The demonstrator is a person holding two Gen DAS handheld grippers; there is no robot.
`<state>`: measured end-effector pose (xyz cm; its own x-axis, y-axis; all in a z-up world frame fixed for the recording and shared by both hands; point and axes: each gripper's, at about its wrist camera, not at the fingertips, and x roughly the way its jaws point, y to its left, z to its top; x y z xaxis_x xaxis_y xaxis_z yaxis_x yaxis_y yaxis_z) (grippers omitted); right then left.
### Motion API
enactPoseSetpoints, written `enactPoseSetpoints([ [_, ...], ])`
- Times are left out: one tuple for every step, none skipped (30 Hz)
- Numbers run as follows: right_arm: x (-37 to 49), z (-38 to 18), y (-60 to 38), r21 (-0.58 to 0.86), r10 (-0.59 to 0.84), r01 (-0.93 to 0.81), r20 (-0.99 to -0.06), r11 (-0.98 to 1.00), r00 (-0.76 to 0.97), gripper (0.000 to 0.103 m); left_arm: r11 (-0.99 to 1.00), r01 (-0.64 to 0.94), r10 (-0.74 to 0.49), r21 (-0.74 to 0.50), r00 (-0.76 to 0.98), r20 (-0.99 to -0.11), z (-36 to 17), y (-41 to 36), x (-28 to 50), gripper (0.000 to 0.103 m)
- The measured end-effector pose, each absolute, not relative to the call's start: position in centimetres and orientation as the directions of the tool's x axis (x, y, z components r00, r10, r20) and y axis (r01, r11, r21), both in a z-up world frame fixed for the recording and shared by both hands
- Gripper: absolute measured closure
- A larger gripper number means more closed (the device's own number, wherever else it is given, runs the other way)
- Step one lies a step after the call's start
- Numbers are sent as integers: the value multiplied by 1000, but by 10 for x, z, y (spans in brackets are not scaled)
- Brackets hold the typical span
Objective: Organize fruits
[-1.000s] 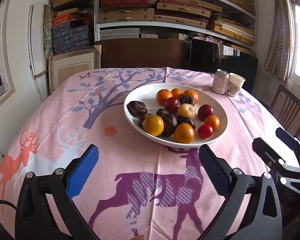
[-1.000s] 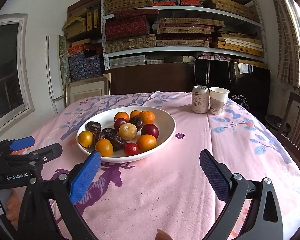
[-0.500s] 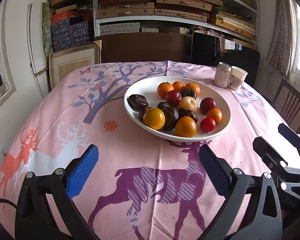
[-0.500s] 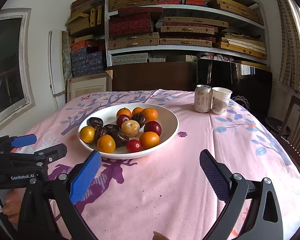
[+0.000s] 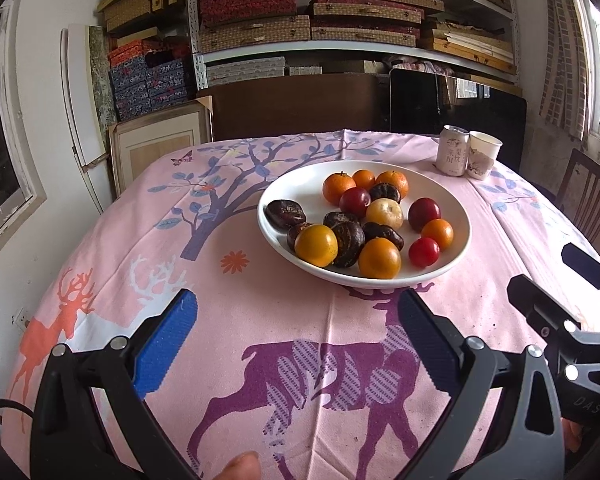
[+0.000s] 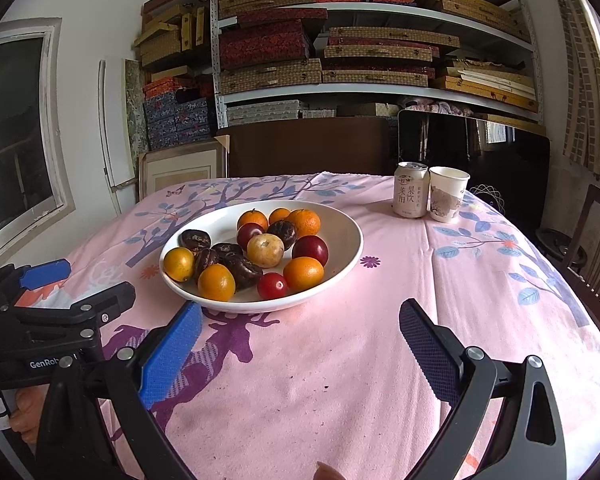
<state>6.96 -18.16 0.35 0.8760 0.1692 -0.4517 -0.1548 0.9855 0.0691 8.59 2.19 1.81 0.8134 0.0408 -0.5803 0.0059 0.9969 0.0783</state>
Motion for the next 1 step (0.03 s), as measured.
enactPoseSetpoints([
  [69,4,-182,70,170,-156,-451,985,876,3,997,4,40,75,813,-581,18,22,86,4],
])
